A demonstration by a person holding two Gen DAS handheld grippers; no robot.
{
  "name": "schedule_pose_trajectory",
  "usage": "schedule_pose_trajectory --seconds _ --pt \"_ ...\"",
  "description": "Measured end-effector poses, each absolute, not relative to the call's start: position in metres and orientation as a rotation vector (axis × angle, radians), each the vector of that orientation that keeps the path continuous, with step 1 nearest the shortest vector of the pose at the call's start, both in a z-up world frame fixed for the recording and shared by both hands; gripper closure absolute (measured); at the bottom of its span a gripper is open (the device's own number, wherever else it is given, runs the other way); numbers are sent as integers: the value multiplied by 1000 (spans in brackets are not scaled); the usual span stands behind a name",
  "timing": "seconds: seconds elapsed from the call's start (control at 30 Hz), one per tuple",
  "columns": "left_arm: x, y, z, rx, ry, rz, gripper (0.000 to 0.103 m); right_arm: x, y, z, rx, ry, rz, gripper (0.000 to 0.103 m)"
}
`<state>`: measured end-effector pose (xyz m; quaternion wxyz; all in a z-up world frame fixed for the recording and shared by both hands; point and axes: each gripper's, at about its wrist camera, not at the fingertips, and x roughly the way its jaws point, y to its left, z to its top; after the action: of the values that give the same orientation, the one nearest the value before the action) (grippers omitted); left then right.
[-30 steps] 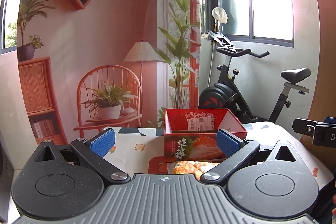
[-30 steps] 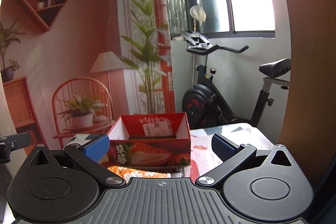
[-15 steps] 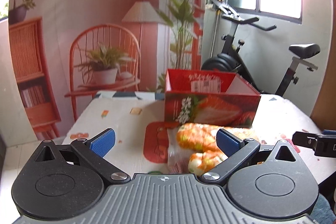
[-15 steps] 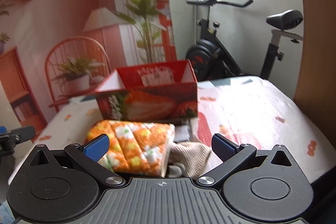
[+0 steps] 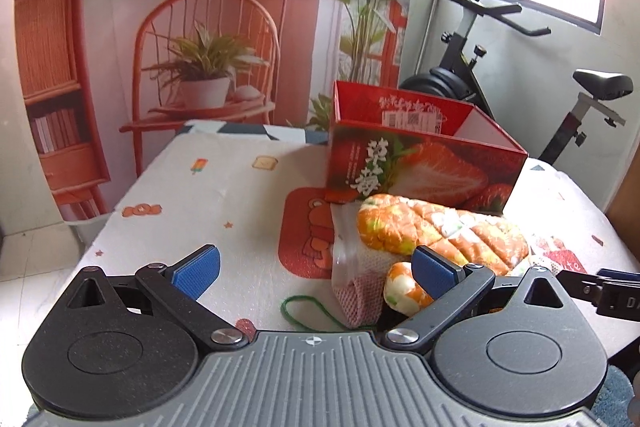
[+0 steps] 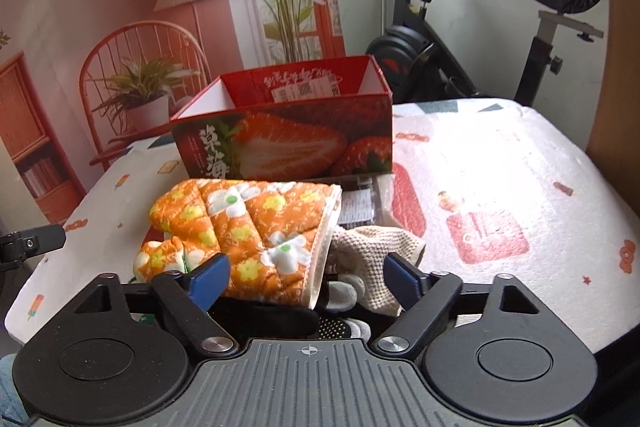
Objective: Organize soft objects
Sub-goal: 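Lower the right tool onto the orange floral mitt and close it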
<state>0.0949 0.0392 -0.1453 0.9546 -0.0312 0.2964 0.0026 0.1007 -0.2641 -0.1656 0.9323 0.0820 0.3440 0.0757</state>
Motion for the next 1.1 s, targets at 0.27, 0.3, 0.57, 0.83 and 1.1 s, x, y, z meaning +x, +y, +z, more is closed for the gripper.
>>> schedule_pose_trajectory --seconds 0.27,0.3,0.57,0.83,1.1 --pt "126 45 -163 -122 701 -23 10 125 -265 -184 196 766 201 48" --pt "129 46 -165 -124 707 -23 11 129 -265 -185 201 771 206 50" --pt "171 45 -165 -145 738 -119 25 157 -268 -193 227 817 233 58" --pt "220 29 -184 -169 820 -261 26 183 -264 -204 240 876 255 56" --pt "256 31 -212 -322 915 -323 43 192 -260 -206 218 890 263 60"
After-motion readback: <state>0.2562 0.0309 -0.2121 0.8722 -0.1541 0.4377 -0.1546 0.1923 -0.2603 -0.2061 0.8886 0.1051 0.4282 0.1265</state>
